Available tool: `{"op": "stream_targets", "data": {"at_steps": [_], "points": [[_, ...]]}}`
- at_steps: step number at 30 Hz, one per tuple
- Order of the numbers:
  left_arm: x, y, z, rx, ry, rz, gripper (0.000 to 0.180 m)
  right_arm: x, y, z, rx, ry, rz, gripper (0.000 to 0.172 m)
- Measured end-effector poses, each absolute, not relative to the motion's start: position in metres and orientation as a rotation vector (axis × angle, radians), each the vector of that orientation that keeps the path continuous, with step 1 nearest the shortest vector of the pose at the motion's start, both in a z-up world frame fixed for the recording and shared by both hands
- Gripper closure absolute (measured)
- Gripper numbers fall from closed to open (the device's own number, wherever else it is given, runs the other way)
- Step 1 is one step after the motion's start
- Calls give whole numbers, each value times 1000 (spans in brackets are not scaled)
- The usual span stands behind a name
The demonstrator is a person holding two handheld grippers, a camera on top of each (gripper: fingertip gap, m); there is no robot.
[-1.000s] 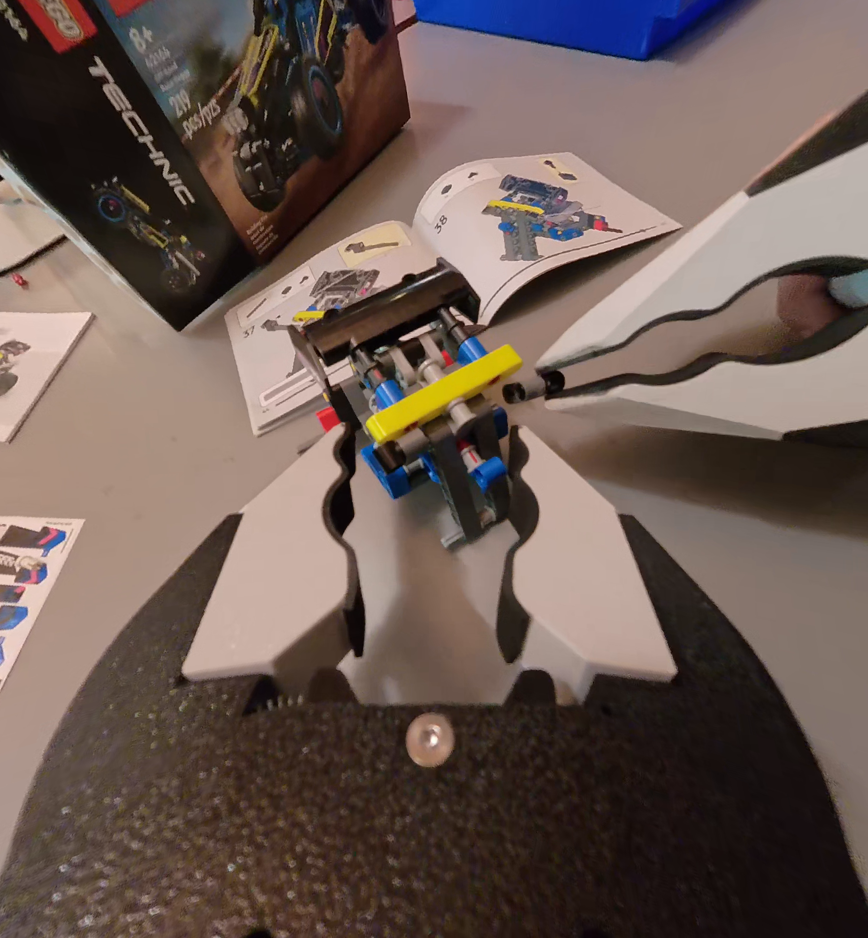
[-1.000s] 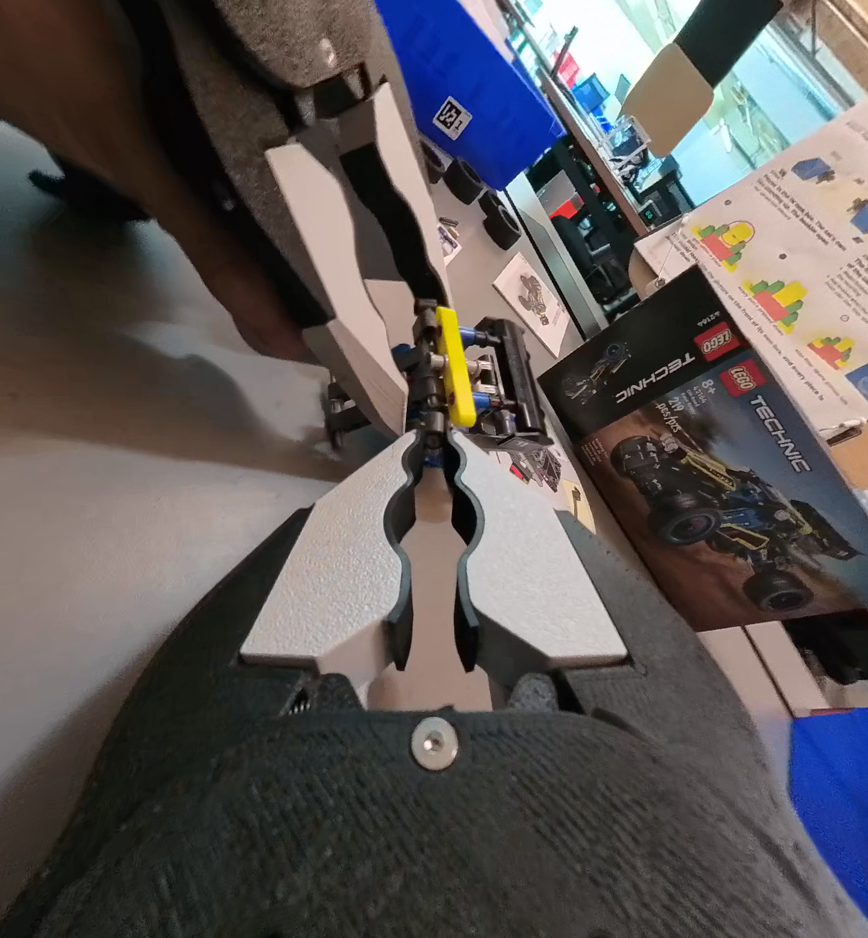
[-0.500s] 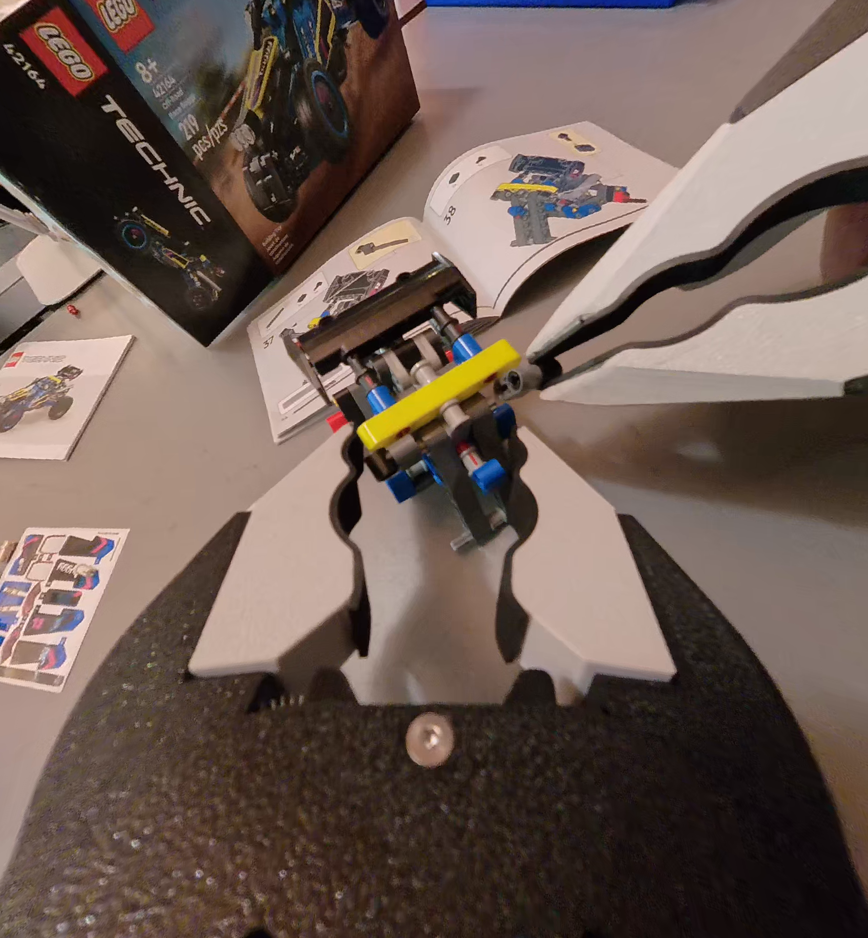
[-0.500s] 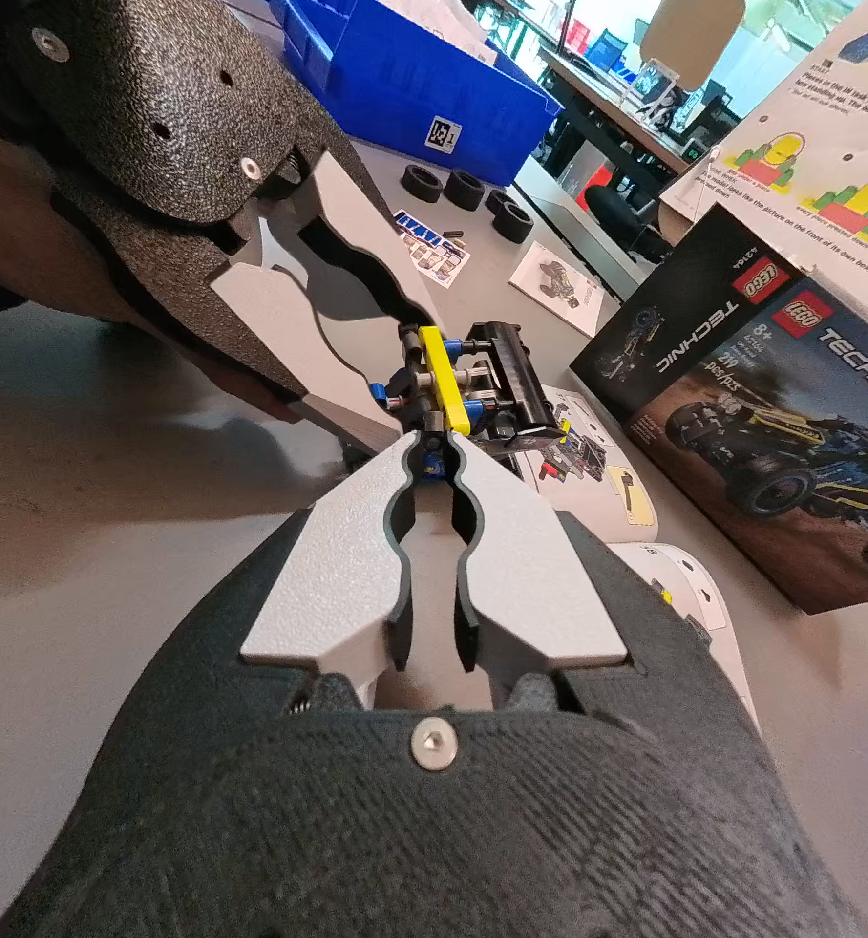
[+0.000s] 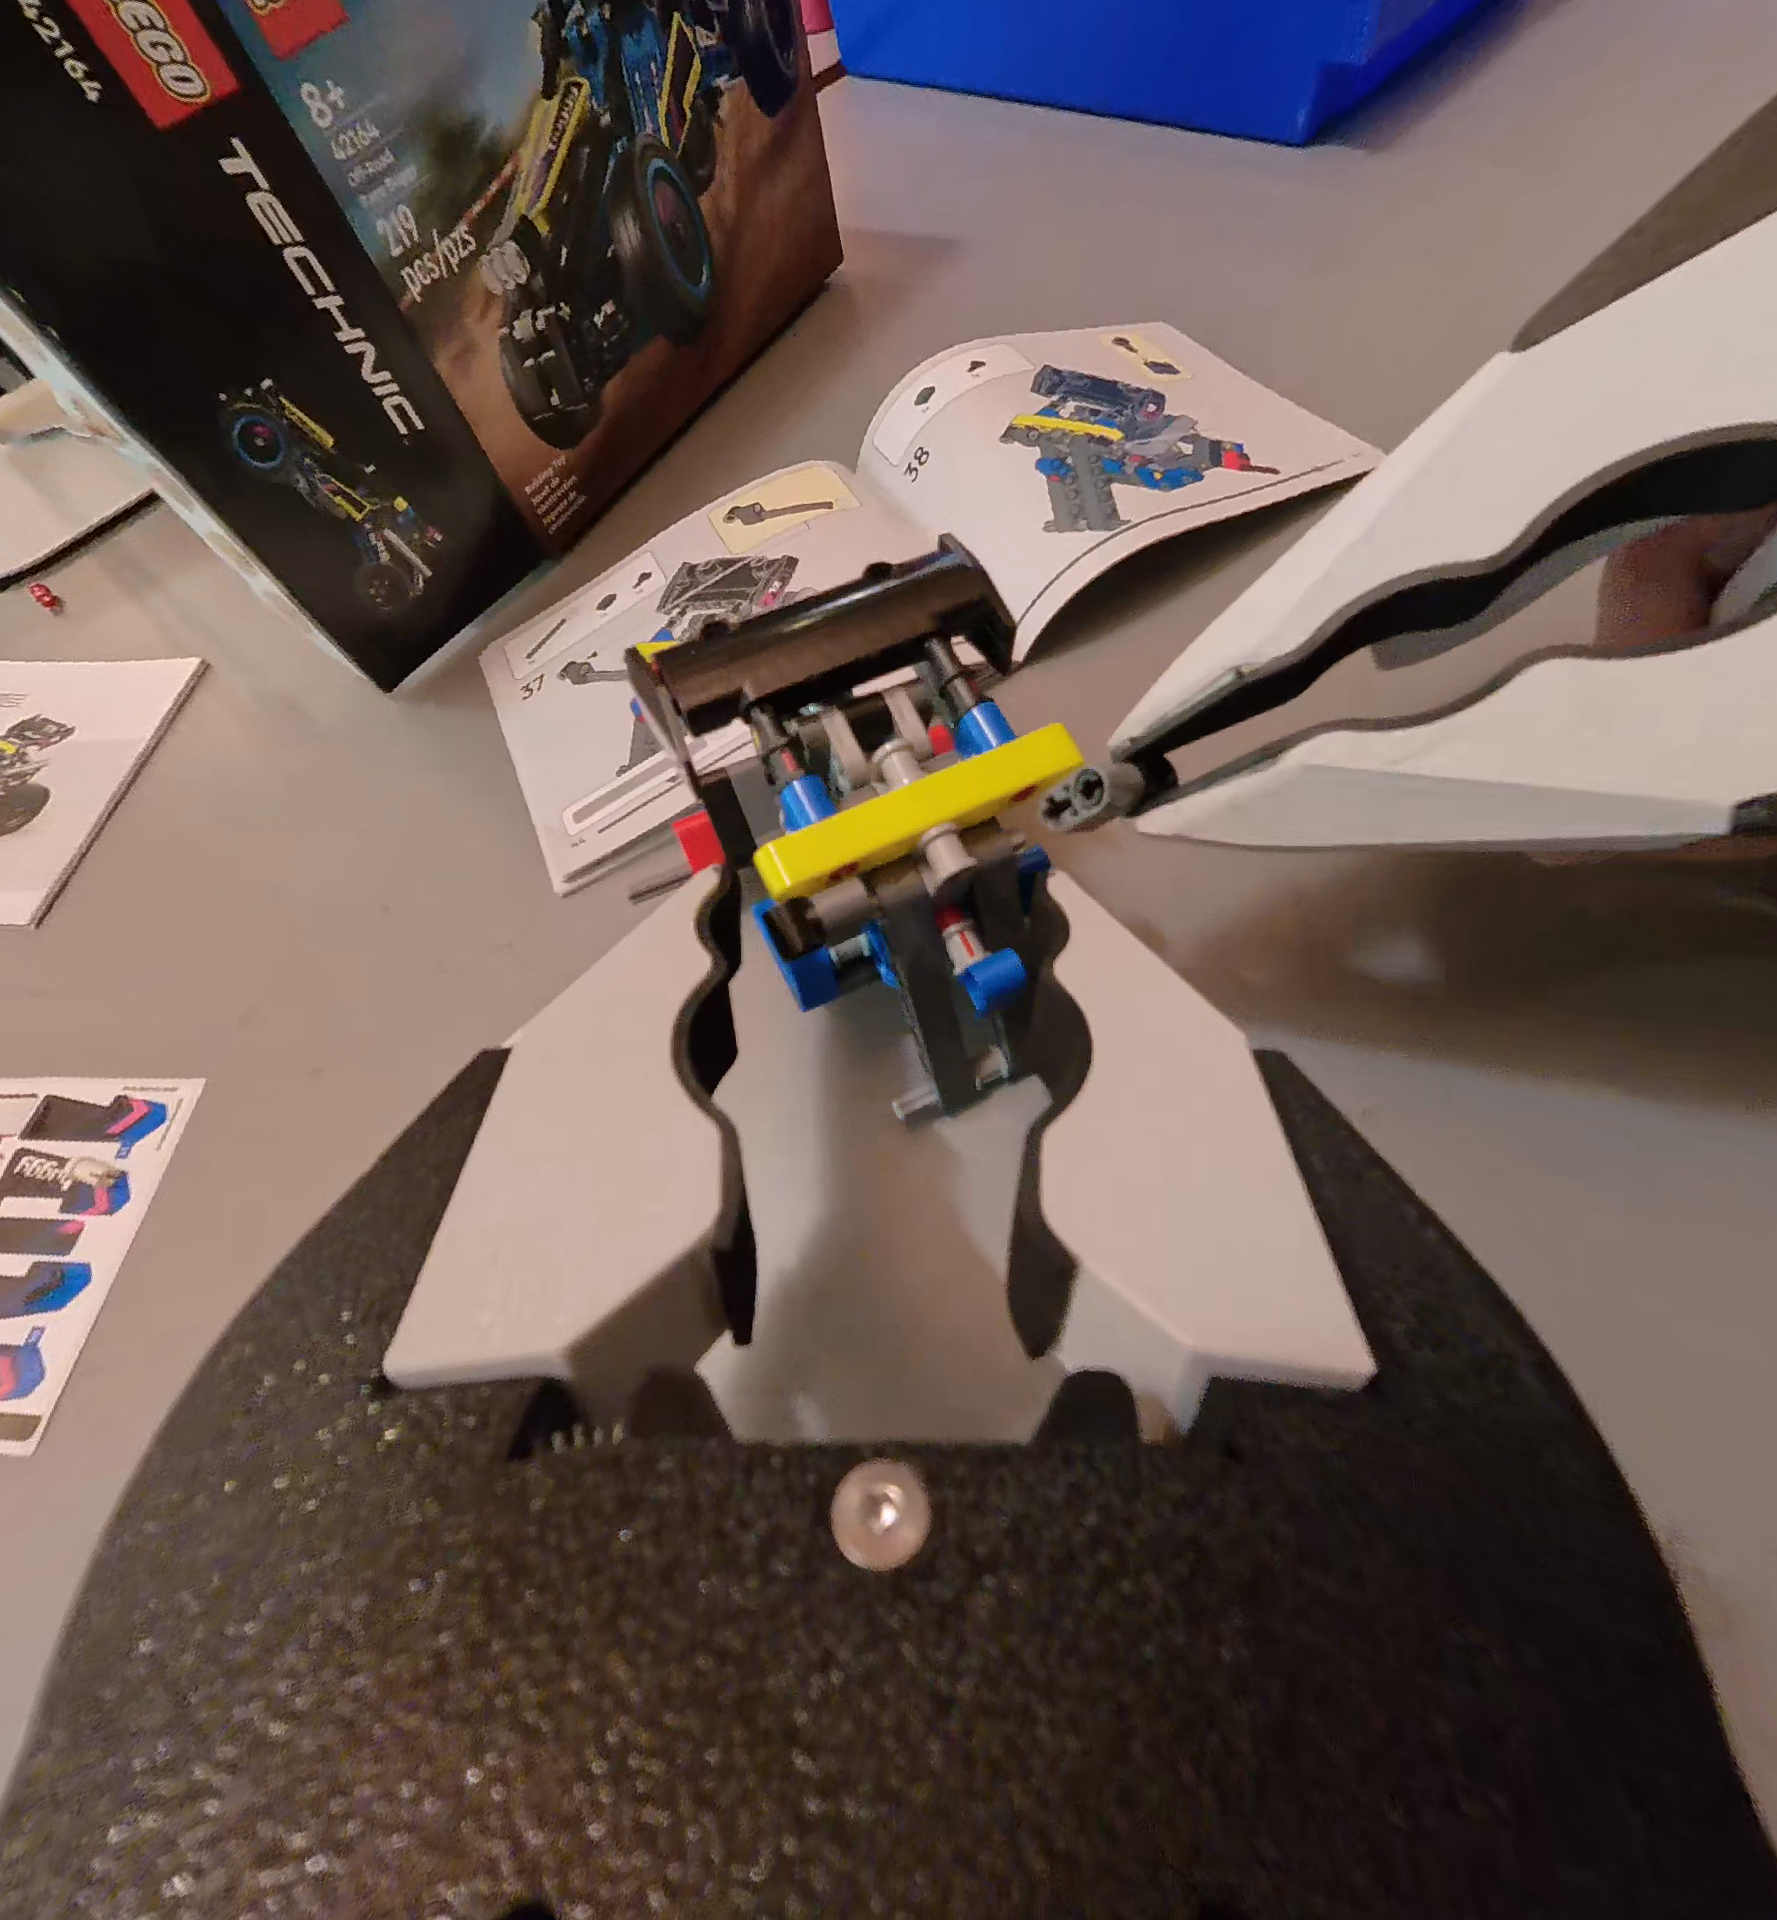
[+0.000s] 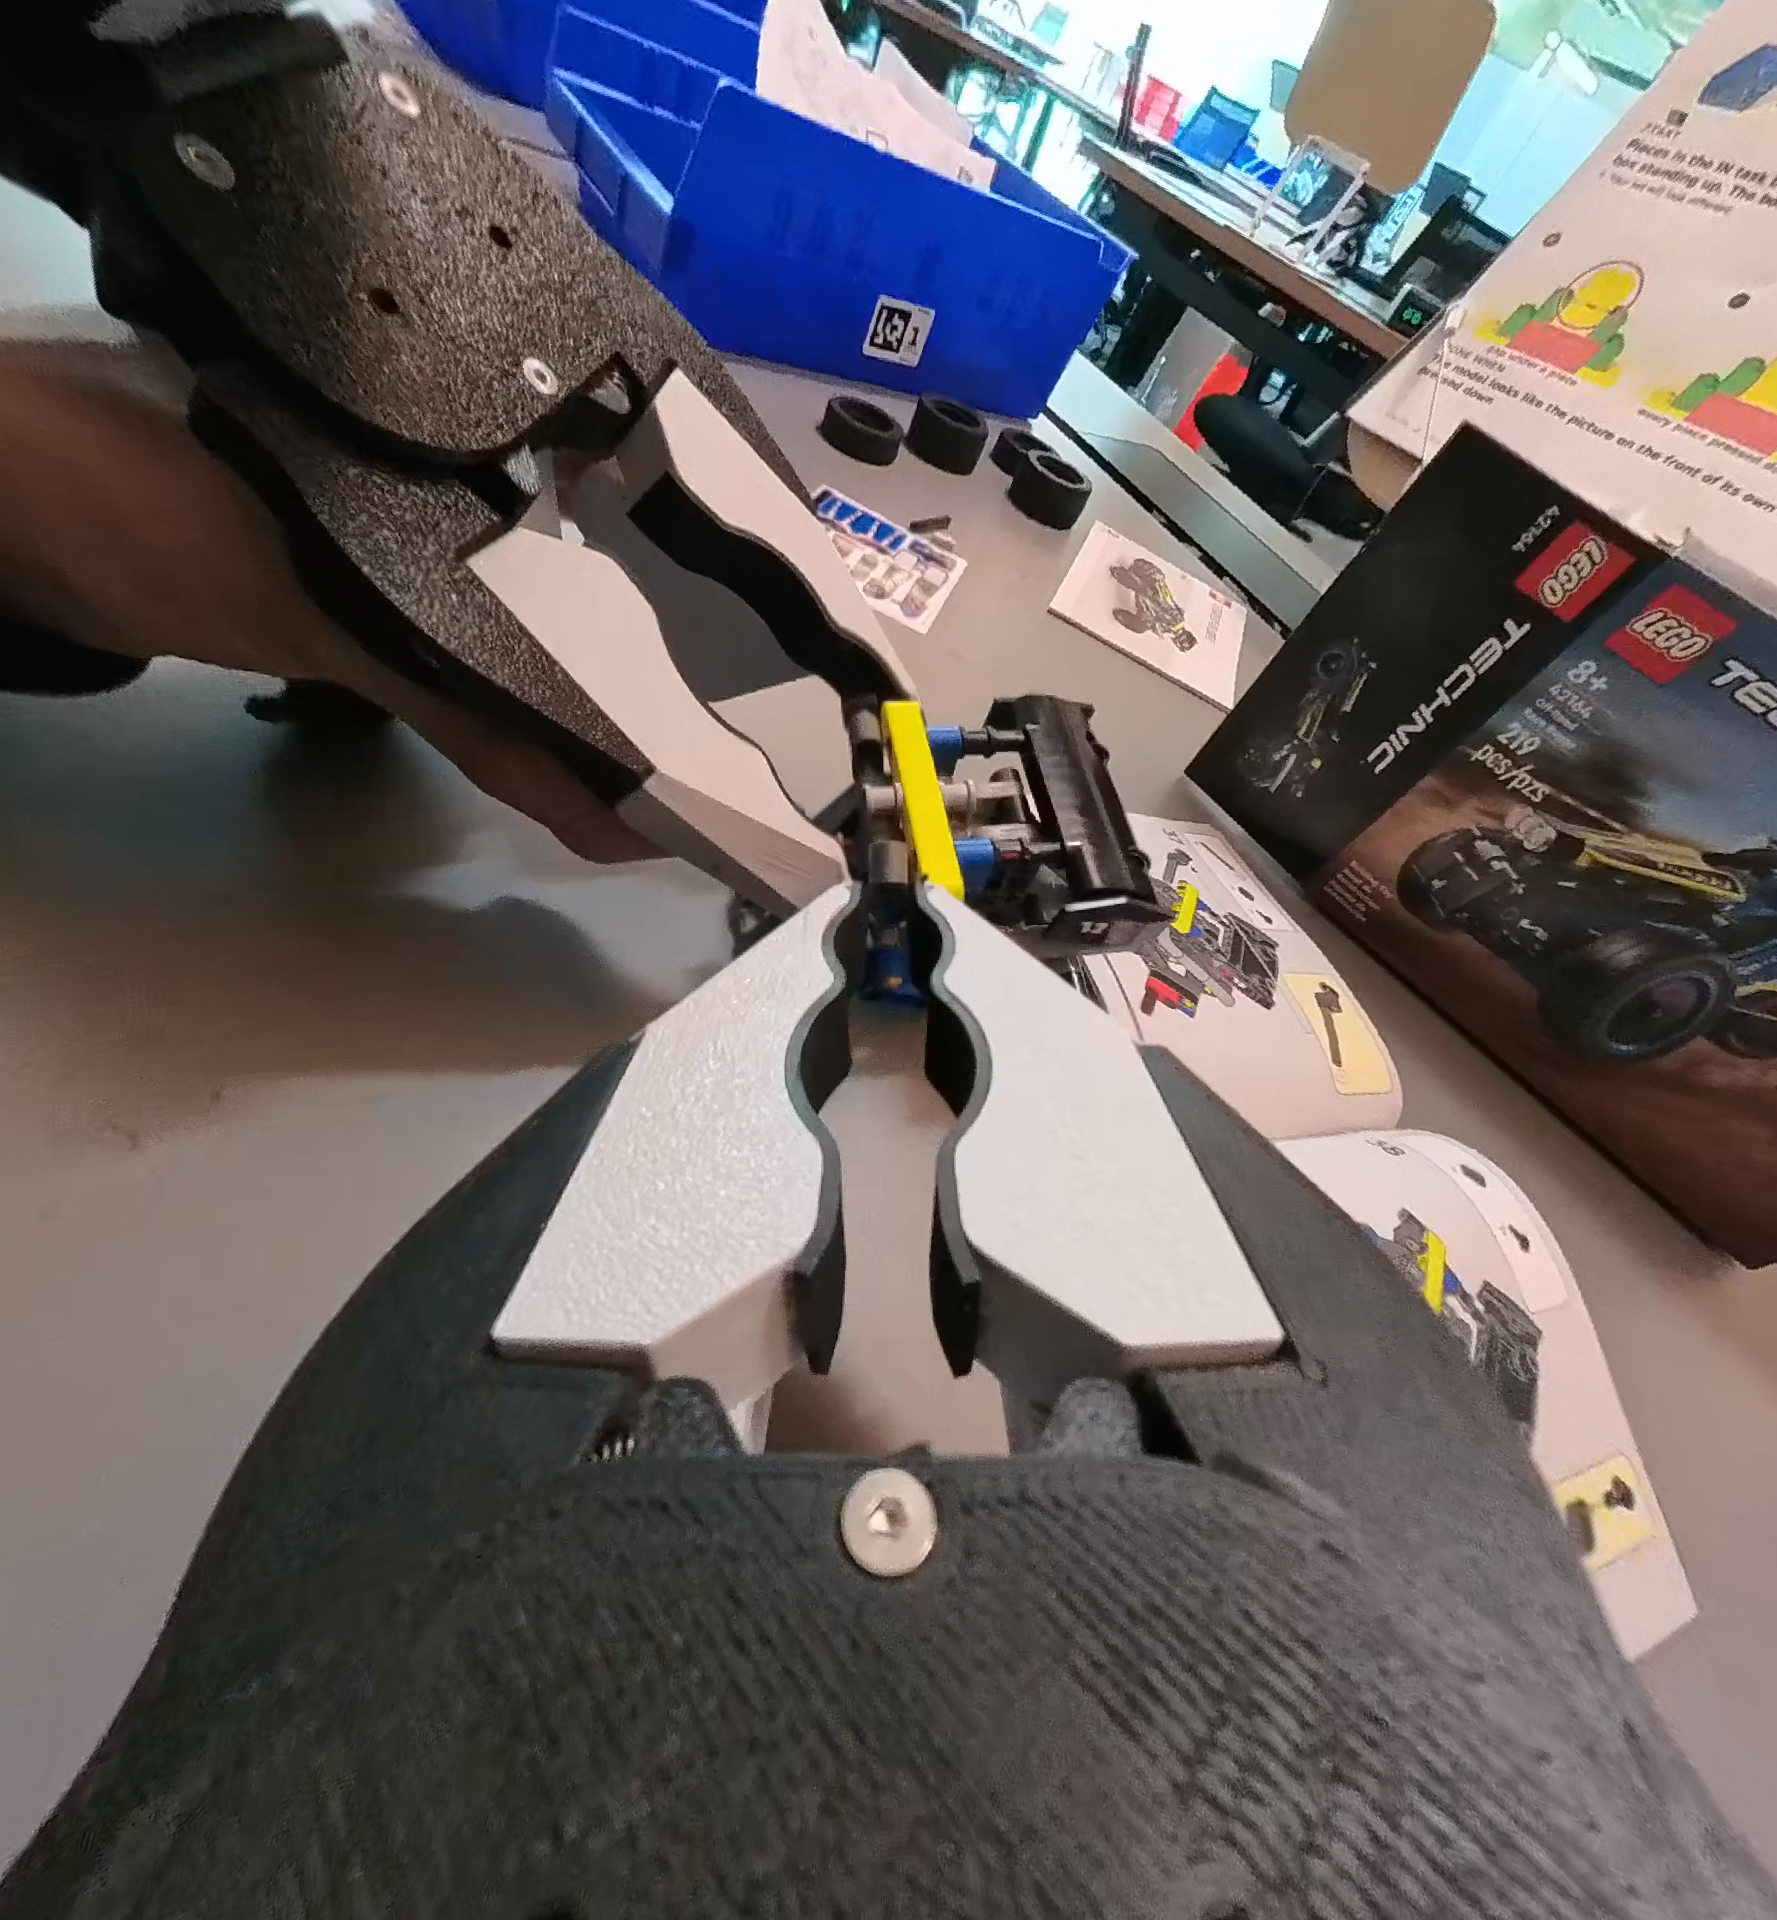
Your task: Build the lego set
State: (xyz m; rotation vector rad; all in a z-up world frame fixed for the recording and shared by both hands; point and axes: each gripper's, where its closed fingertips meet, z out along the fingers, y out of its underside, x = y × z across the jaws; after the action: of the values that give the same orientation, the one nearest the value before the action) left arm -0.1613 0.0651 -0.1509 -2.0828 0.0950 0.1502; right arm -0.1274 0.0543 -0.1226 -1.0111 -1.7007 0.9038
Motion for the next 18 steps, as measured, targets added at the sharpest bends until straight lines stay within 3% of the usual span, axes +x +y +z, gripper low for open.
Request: {"op": "stream_targets", "data": {"at_steps": [18], "points": [[-158,63,-147,-2052,161,167,126,-128,65,-135,-1375,-1741,914,167]]}}
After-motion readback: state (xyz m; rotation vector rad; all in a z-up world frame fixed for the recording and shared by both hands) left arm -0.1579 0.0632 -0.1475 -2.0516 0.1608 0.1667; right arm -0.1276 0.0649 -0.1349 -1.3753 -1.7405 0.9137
